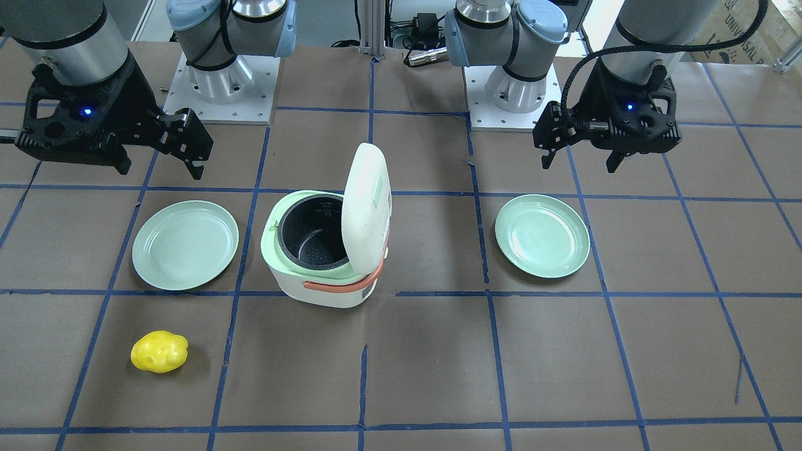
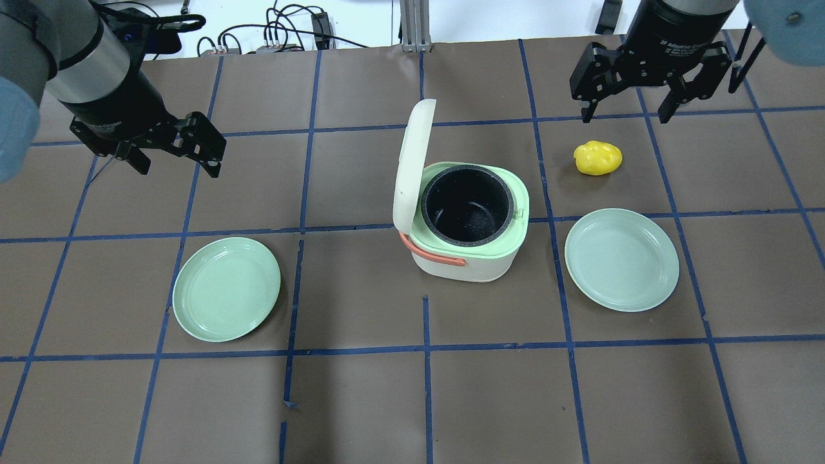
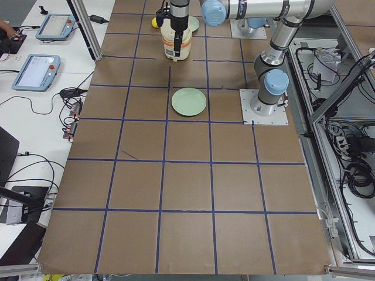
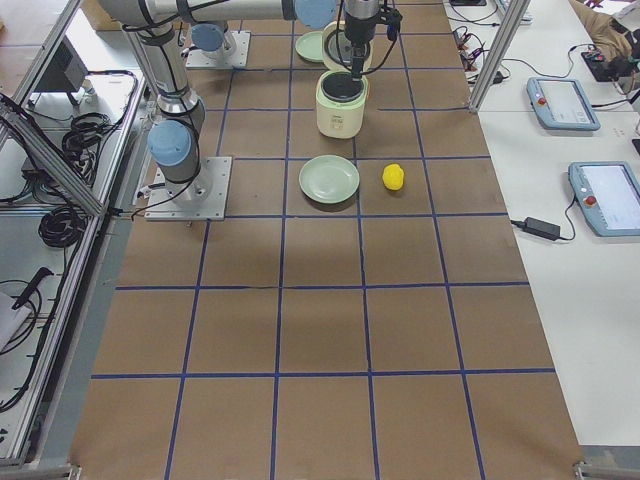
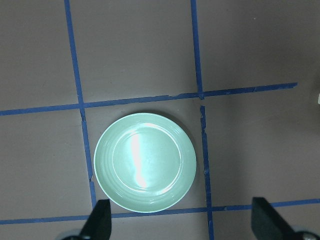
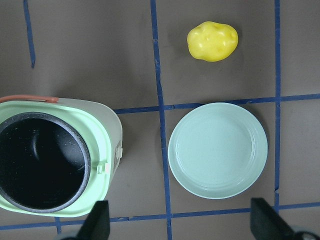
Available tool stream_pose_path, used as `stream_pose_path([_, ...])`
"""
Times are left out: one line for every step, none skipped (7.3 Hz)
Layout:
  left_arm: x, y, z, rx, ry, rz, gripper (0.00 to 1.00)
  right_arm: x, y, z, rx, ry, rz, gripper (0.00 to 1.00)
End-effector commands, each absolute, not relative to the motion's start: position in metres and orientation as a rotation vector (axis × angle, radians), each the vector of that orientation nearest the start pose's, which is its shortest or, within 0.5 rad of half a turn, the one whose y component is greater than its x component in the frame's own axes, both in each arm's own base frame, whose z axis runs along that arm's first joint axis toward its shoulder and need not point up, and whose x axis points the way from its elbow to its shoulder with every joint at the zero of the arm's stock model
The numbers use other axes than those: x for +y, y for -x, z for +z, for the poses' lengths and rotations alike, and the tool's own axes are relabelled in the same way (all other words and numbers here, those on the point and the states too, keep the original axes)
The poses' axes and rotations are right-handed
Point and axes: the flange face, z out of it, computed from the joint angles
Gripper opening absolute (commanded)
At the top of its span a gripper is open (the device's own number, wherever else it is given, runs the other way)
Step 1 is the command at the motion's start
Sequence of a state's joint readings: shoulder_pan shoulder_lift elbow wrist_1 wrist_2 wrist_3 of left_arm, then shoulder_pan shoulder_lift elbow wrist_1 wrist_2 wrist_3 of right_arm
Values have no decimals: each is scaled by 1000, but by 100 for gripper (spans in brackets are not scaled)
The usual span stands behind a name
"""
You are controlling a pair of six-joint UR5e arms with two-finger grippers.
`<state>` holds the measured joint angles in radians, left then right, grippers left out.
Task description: Press rice cooker button
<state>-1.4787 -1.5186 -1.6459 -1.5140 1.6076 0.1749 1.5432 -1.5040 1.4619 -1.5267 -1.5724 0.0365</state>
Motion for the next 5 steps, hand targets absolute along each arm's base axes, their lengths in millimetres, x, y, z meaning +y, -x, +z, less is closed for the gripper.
stream_pose_path([-483,86,482,3098,-127,-44,100,-523,-119,500,3143,-99,19,100])
stream_pose_path([-483,85,482,3098,-125,-44,100,-520,-119,502,3143,-99,17,100])
stream_pose_path([-483,86,482,3098,-127,-44,100,-521,-119,501,3142,-99,22,100])
stream_pose_path([-483,86,482,3098,-127,-44,100,-521,-119,501,3142,-99,22,100])
stream_pose_path([-483,86,482,3098,-127,-44,100,-521,-119,499,3143,-99,26,100])
